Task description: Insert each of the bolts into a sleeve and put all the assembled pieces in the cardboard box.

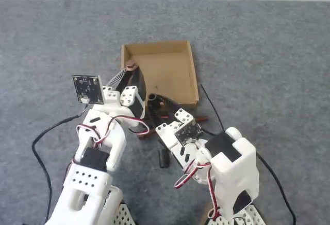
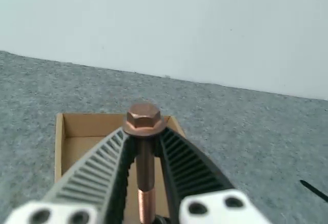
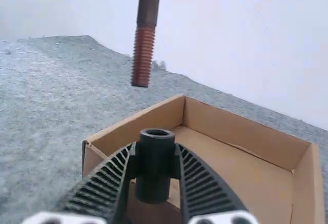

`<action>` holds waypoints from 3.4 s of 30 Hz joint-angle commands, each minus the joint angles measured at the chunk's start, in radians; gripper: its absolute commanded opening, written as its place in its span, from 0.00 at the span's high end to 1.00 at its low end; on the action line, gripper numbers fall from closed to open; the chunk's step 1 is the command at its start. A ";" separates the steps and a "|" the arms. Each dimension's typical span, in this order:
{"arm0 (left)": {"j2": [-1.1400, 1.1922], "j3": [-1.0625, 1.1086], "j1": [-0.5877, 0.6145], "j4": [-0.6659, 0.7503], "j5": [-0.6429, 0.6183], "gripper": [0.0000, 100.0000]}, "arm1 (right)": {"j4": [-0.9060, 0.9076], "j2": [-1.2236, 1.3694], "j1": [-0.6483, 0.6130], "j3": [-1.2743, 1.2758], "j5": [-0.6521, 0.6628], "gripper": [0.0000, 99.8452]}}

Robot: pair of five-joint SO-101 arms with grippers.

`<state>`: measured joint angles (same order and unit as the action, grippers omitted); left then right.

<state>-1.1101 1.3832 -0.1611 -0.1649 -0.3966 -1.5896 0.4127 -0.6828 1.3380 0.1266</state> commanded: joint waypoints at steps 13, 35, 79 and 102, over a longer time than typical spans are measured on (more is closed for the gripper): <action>0.204 -0.137 -0.023 0.046 -0.012 0.99 | -0.024 -0.002 -0.004 -0.035 0.015 0.99; 0.196 -0.081 -0.046 0.087 -0.011 0.99 | -0.027 -0.012 0.010 -0.015 0.015 0.99; 0.451 -0.074 -0.089 0.118 0.071 0.99 | 0.077 -0.189 0.090 0.064 -0.061 0.99; 0.476 -0.054 -0.094 0.115 0.069 0.80 | 0.038 -0.189 0.128 0.064 -0.061 0.99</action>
<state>-0.6345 1.3387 -0.2516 -0.0391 -0.3368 -1.5251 0.2977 -0.5708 1.4024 0.0652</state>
